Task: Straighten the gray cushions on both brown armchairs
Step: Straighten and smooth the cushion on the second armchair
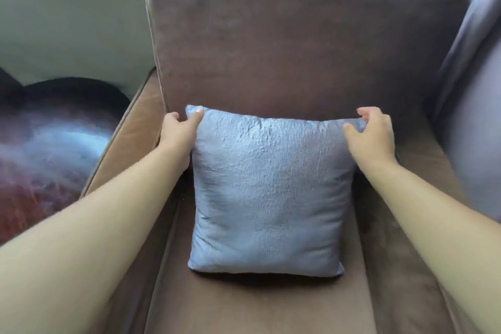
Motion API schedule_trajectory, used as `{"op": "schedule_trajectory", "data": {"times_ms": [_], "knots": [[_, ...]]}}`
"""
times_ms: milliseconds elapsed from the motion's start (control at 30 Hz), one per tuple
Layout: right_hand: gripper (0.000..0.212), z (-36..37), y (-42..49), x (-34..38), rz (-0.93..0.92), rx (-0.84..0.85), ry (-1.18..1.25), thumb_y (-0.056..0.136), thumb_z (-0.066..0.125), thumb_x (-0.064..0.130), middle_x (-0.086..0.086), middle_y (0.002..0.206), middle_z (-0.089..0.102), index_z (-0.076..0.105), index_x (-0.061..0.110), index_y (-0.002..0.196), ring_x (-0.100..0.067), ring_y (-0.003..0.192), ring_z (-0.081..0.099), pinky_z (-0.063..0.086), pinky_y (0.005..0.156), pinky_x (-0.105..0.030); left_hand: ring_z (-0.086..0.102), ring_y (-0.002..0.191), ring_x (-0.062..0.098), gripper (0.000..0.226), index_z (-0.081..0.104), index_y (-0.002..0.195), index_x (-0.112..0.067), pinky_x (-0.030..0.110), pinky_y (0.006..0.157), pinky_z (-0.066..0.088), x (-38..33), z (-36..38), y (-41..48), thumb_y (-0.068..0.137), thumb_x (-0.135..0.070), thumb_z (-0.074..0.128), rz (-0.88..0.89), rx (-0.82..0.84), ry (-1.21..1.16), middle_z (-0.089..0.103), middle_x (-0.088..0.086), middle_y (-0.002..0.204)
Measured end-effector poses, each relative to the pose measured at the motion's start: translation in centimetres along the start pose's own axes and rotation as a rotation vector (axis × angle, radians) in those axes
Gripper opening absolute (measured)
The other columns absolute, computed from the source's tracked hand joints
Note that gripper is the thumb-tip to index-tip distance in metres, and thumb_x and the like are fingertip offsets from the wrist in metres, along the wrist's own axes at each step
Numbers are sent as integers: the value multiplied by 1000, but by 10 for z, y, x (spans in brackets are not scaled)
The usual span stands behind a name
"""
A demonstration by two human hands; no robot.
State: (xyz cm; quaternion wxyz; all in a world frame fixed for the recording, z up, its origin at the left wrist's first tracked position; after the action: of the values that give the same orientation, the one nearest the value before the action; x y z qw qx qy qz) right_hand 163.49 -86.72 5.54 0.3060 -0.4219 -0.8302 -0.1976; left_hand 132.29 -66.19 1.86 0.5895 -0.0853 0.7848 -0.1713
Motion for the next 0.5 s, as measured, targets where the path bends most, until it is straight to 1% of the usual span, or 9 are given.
{"op": "schedule_trajectory", "data": {"times_ms": [67, 100, 133, 200, 267, 333, 367, 433, 500], "knots": [[44, 2, 4, -11, 55, 31, -56, 90, 59, 20, -16, 135, 48, 53, 10, 133, -34, 120, 52, 38, 102, -34, 56, 100, 20, 39, 62, 110, -12, 31, 74, 43, 4, 7, 6, 94, -47, 59, -87, 68, -87, 62, 2, 105], [43, 9, 1, -9, 26, 63, -79, 90, 58, 21, -15, 135, 49, 54, 10, 131, -34, 121, 51, 38, 102, -35, 53, 86, 17, 30, 62, 93, -17, 31, 68, 41, 7, 8, 6, 96, -46, 57, -73, 75, -93, 59, -1, 91], [41, 19, -3, -3, -22, 97, -100, 91, 58, 23, -14, 134, 51, 56, 11, 130, -34, 122, 50, 38, 102, -35, 51, 81, 16, 29, 61, 85, -20, 32, 69, 41, 12, 9, 7, 97, -46, 55, -39, 81, -68, 57, -1, 88], [39, 44, -12, 16, -102, 150, -169, 92, 55, 28, -11, 135, 54, 58, 13, 128, -37, 129, 45, 31, 109, -38, 54, 88, 17, 33, 67, 96, -16, 34, 77, 42, 30, 8, 6, 97, -46, 52, 41, 94, -35, 63, 2, 98], [42, 69, -18, 32, -76, 193, -259, 96, 48, 35, -8, 146, 46, 55, 14, 131, -45, 142, 26, 17, 119, -47, 61, 95, 13, 40, 69, 114, -15, 30, 80, 46, 56, 4, -6, 96, -48, 55, 57, 99, -70, 69, -1, 109], [45, 87, -22, 46, -22, 212, -358, 98, 40, 38, -12, 155, 33, 52, 13, 133, -50, 147, 8, 5, 120, -58, 67, 99, 10, 34, 70, 114, -17, 23, 83, 53, 94, -1, -19, 95, -42, 60, 38, 121, -116, 73, -5, 109], [46, 96, -25, 56, -43, 214, -414, 98, 38, 38, -14, 156, 30, 52, 12, 133, -47, 148, 7, 3, 120, -60, 70, 99, 9, 28, 71, 111, -17, 19, 83, 54, 116, -3, -28, 95, -38, 62, 25, 147, -128, 75, -5, 106], [45, 120, -34, 85, -184, 243, -481, 97, 38, 39, -17, 151, 36, 54, 11, 129, -39, 147, 19, 5, 119, -61, 70, 99, 2, 25, 71, 110, -17, 15, 83, 53, 157, -7, -45, 94, -35, 65, -9, 176, -130, 77, -6, 103], [43, 153, -49, 121, -334, 332, -475, 97, 41, 41, -17, 138, 49, 56, 9, 122, -36, 135, 39, 14, 119, -60, 69, 95, -5, 18, 71, 105, -23, 13, 82, 53, 196, -15, -61, 92, -34, 68, -57, 174, -113, 76, -10, 100]]}}
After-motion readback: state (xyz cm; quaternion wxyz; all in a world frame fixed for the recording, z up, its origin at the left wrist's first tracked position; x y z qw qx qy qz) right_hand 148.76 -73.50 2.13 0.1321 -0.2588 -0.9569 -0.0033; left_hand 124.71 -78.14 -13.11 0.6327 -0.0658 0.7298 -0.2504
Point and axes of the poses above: each hand's wrist, its own y-axis towards the middle knuckle, its own z-axis out of the palm, x = y × z, the point moved 6 cm from there along y, towards the middle knuckle
